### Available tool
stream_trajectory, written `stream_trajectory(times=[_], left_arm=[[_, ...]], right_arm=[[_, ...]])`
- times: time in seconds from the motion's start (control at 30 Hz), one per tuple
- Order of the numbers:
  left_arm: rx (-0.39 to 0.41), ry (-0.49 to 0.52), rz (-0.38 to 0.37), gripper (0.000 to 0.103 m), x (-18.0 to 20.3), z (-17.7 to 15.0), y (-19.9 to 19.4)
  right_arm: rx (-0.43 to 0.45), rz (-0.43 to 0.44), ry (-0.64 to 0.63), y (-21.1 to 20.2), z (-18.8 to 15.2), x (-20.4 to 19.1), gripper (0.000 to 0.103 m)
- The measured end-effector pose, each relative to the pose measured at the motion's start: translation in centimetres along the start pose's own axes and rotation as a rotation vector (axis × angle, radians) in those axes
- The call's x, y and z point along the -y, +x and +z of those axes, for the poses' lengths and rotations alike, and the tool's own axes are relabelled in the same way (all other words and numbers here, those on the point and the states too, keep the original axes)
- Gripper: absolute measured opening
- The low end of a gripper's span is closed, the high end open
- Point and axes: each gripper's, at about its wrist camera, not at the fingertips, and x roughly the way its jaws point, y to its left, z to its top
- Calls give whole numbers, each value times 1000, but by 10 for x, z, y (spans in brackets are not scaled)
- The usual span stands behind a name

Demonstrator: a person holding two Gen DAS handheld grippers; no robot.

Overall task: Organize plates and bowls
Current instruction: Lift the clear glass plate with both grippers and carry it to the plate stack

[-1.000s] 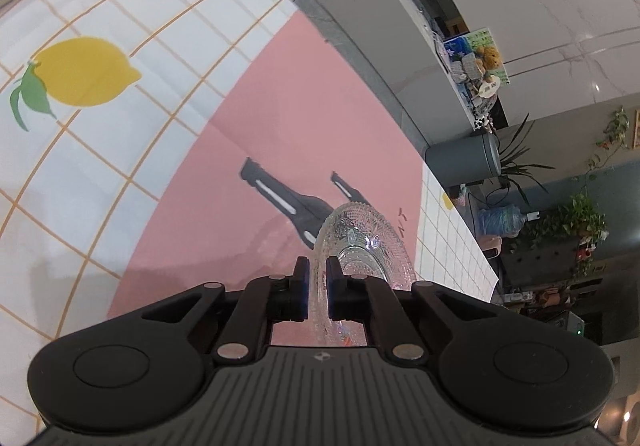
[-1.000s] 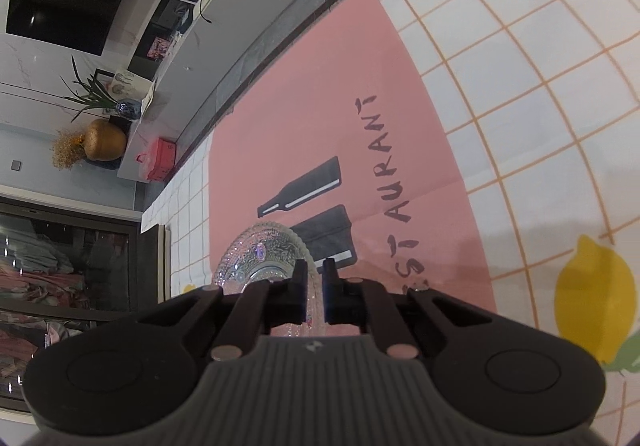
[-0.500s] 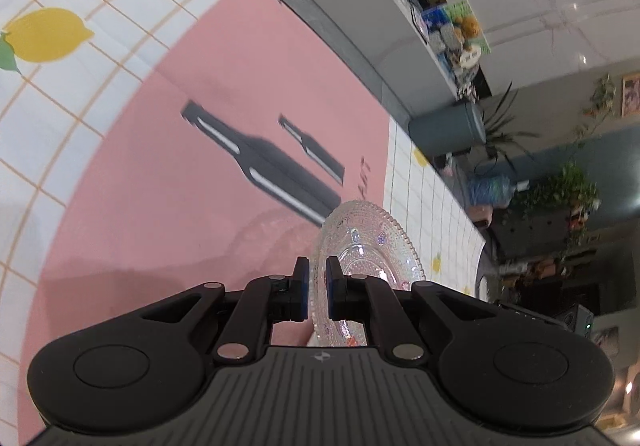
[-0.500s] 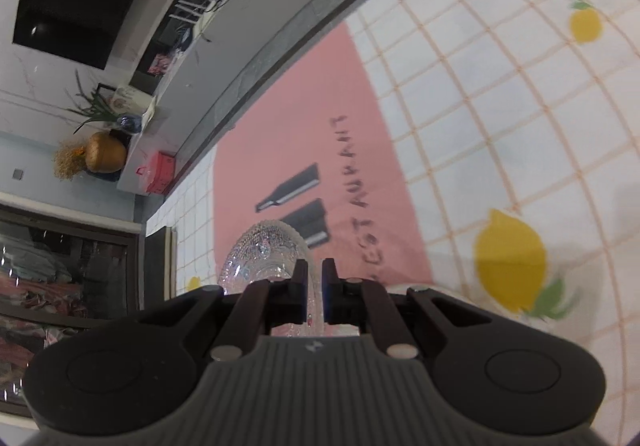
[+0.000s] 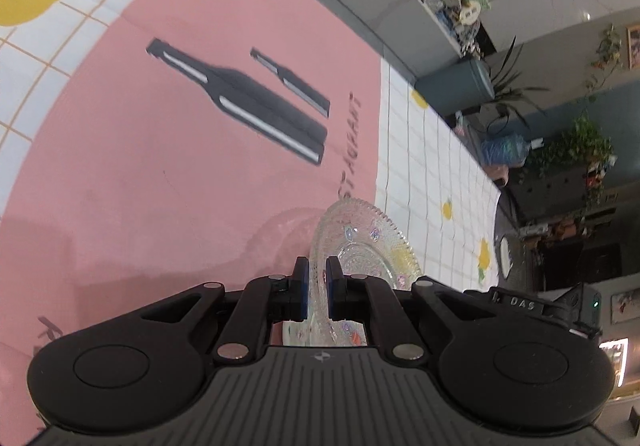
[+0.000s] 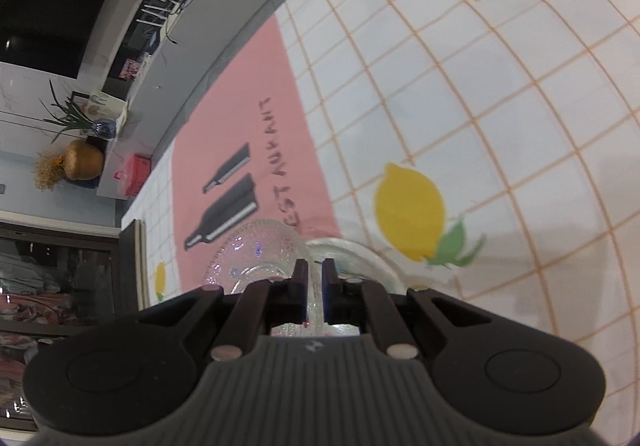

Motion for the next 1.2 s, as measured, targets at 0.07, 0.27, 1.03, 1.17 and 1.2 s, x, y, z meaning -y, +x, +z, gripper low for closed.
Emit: stream_trajectory(times=[0.07, 0.27, 1.03, 1.17, 1.2], left_arm=[[-13, 7, 14, 8, 0, -4, 4], [-31, 25, 32, 8, 2, -15, 9], [-39, 257, 165, 12, 30, -33, 16], [-42, 317, 199, 13, 37, -37, 17], [-40, 339, 211, 14, 40, -39, 17]], right_arm=[[-5, -2, 5, -2, -1, 5, 5], [-5, -14, -14, -9, -3, 7, 5], [-25, -131, -145, -5, -16, 1, 7], [-20, -166, -196, -3, -18, -7, 7], [-18, -176, -212, -3, -19, -9, 8]])
